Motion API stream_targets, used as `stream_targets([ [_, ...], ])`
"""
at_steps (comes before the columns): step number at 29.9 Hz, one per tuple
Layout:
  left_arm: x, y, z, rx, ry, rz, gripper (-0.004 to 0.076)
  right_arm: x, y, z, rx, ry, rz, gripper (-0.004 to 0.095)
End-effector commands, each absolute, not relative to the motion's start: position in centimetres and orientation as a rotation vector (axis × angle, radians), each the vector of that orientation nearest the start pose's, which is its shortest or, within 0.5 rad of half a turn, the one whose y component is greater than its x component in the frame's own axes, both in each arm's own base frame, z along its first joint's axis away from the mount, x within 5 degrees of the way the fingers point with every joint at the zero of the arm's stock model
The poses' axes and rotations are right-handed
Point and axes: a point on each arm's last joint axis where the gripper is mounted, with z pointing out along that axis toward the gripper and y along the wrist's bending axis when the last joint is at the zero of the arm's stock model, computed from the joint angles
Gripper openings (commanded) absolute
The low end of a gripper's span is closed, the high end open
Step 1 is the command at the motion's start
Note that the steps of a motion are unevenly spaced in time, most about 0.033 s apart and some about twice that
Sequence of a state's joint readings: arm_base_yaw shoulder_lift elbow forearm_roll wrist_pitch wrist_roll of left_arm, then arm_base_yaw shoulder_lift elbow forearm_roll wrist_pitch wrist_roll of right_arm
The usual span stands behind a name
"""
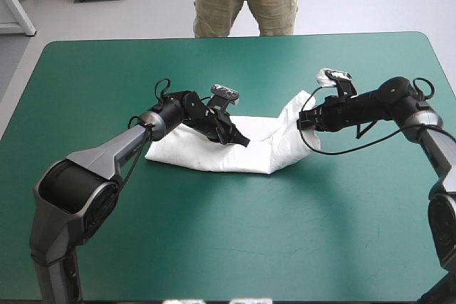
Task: Fold the cloth
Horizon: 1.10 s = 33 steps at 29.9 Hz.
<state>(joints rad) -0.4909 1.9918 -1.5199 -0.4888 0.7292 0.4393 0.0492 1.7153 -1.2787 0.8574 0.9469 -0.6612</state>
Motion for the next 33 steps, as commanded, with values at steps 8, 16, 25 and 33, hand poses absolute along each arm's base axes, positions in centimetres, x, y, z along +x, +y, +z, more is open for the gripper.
stream_targets([
  [8,31.5,-10.6,40.7,0.651,2.158,-0.131,-0.0009,34.5,17.6,36.4,-0.599,2.261,0.967,-0.0016],
  [16,23.9,-3.6,47.9,0.402,2.019,0.045,-0.0009,35.1,26.7,36.1,-0.76,2.297,0.908,-0.0016],
  [25,21.2,-2.9,48.7,0.405,2.045,0.072,-0.0009,35.8,34.7,32.8,-0.896,2.374,0.736,-0.0012],
  [33,21.5,-2.9,48.0,0.414,2.105,0.068,-0.0009,33.4,39.6,33.4,-1.071,2.207,0.843,0.0244],
])
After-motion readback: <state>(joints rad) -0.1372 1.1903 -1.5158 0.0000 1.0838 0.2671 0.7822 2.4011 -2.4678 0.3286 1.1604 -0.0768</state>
